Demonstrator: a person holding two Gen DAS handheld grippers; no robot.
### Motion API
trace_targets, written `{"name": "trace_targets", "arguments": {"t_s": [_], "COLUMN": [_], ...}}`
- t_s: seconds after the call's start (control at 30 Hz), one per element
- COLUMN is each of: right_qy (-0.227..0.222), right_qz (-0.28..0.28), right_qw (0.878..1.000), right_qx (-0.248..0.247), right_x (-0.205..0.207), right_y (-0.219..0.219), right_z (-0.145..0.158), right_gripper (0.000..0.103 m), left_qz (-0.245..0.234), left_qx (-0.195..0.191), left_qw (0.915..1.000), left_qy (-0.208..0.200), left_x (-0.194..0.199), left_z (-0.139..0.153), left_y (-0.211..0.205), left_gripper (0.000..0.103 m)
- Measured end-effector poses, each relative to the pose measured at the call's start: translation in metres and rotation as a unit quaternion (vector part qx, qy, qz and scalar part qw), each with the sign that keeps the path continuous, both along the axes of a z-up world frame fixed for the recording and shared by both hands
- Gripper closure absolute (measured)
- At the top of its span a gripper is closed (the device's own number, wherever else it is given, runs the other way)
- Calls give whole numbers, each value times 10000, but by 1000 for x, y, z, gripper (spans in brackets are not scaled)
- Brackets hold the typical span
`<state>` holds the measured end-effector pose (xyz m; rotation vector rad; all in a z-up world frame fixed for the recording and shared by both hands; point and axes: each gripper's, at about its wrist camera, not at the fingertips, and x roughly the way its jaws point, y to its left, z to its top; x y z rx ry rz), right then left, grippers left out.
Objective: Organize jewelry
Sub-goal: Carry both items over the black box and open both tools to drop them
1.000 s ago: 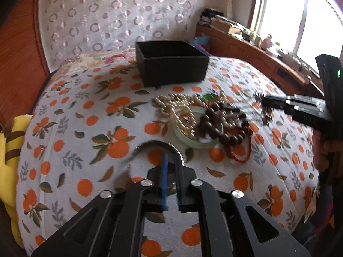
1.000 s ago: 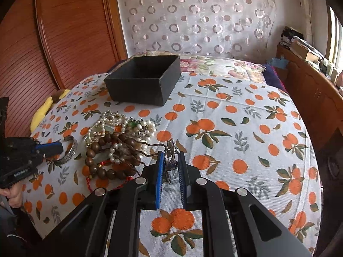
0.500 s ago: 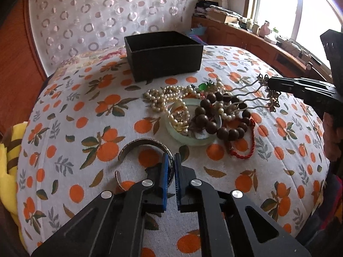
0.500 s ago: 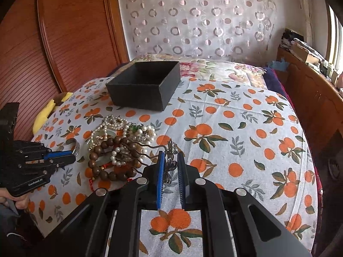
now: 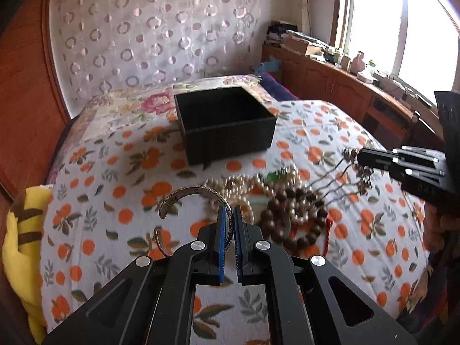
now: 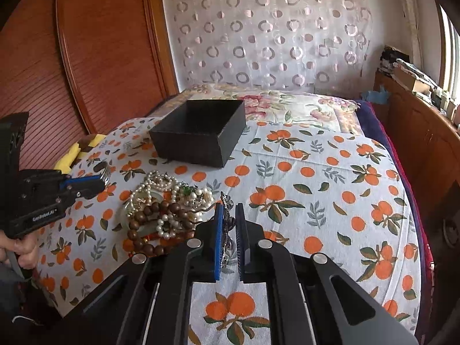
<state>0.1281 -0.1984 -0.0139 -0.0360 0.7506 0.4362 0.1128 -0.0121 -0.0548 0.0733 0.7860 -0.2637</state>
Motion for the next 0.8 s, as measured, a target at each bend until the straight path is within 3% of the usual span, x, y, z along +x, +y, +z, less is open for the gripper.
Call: {"name": "trace_targets", "arguments": {"t_s": [0.43,0.8], "right_qy": [-354,-553], "right_qz": [-66,-3], "right_qw": [9989,9979], "right_qx": [312,334], "right_x": [18,57], "right_y": [-16,-25], "right_z": [19,38], "right_gripper": [94,94], "left_qz": [-44,-81], "left_qx": [-42,120], "left_qw": [9997,9997], "left_qy": [-229,-218], "left_x": [52,124], "left_z": [25,33], "left_y": [-20,-35], "left_gripper": [99,99]}}
